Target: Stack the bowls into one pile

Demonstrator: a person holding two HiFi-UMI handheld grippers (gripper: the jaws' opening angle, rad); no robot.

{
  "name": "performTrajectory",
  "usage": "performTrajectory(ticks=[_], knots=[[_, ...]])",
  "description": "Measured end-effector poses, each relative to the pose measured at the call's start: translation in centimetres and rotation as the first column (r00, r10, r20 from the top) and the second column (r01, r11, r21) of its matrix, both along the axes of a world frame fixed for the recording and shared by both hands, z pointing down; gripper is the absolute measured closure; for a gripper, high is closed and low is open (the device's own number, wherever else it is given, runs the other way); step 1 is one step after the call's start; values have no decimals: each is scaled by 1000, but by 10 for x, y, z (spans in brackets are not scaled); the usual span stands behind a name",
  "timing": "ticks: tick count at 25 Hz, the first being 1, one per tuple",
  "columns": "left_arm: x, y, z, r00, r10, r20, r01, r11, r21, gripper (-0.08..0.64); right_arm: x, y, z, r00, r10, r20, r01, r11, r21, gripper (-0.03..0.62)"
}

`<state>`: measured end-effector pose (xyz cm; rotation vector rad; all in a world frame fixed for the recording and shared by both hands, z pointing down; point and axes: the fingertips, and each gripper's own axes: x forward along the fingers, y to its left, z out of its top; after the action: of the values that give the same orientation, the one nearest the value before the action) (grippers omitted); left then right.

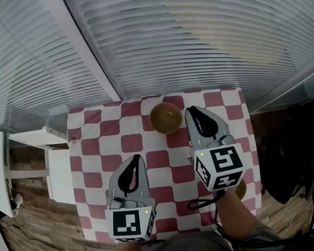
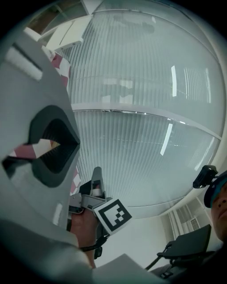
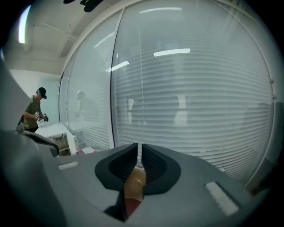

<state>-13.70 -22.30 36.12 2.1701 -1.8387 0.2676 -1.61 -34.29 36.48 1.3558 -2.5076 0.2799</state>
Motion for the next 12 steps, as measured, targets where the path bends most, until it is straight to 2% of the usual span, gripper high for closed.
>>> performTrajectory(ticks=[6,12], knots=[[2,-10,28,999,22,37,-20,999,-51,560,1,-11,76,999,33,-28,-37,987,-158,462],[3,-17,66,999,32,4,-31,992,-119,560,0,-20,131,998,54,-34,-61,963,-261,451]])
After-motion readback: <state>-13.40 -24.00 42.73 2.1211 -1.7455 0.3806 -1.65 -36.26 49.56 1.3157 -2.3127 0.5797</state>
